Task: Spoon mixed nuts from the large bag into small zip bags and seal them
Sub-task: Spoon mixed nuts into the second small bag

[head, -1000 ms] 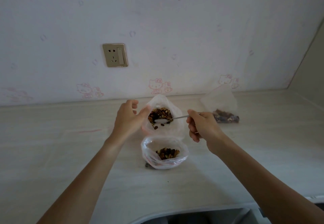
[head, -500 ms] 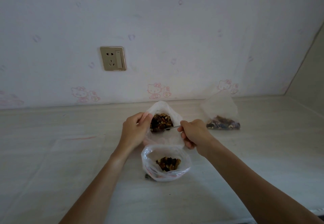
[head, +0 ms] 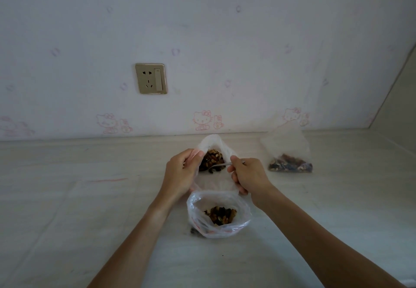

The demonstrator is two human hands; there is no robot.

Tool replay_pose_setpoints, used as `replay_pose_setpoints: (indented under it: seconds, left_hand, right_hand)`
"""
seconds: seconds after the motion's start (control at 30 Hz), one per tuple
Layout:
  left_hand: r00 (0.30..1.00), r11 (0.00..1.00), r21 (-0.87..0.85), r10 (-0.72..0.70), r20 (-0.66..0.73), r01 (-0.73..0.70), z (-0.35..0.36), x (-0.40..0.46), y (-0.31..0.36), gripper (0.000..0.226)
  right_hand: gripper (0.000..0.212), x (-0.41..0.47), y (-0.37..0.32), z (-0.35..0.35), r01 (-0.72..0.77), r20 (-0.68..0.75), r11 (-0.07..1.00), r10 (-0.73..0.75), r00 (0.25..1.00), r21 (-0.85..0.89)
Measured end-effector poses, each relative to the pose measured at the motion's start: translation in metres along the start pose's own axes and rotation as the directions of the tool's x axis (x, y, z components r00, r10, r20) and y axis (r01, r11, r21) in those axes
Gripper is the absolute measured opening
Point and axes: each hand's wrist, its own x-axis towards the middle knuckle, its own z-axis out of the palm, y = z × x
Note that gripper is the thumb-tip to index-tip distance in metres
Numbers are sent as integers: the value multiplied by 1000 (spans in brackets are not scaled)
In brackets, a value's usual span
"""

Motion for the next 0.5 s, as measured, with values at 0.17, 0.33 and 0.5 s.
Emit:
replay_pose_setpoints:
  seconds: [0.17, 0.33, 0.5]
  left_hand:
    - [999, 999, 20, 44, 12, -44, 5, -2, -1, 44]
    - [999, 999, -4, 36, 14, -36, 8, -3, 2, 46]
    - [997, 998, -29, 58, 50, -57, 10, -8, 5, 42]
  right_hand:
    - [43, 1, 1, 0, 29, -3, 1000, -29, 1000, -12]
    - [43, 3, 4, -6, 0, -17, 1000, 1, 1000, 27]
    - [43, 4, 6, -5, 4, -4, 999, -4, 1000, 44]
